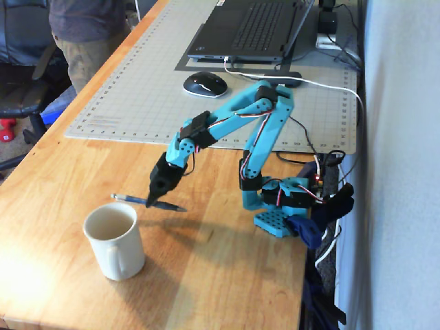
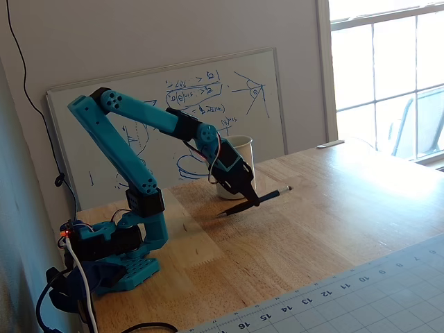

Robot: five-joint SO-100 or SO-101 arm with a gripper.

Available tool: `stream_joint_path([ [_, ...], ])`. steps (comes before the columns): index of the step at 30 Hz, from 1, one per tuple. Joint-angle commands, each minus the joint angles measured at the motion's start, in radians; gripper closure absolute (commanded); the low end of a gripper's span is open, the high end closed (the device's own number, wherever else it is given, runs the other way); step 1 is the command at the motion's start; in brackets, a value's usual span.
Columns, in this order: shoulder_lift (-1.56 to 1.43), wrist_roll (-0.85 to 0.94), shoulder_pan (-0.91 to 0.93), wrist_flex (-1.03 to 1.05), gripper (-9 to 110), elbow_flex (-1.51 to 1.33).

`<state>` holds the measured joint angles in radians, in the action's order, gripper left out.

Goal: Grasp a pen and put it in a mug.

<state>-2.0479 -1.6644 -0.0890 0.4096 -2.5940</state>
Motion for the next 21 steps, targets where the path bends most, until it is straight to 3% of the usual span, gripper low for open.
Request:
stream_joint_path([
  [1,-0.163,0.003,-0.005,-0.012,100,0.12],
  [5,-0.207,0.005,-0.011,-0.12,100,0.156],
  [15,-0.074,0.006,-0.198,-0.818,100,0.153],
  [21,-0.017,0.009,-0.275,-1.068,100,0.149],
])
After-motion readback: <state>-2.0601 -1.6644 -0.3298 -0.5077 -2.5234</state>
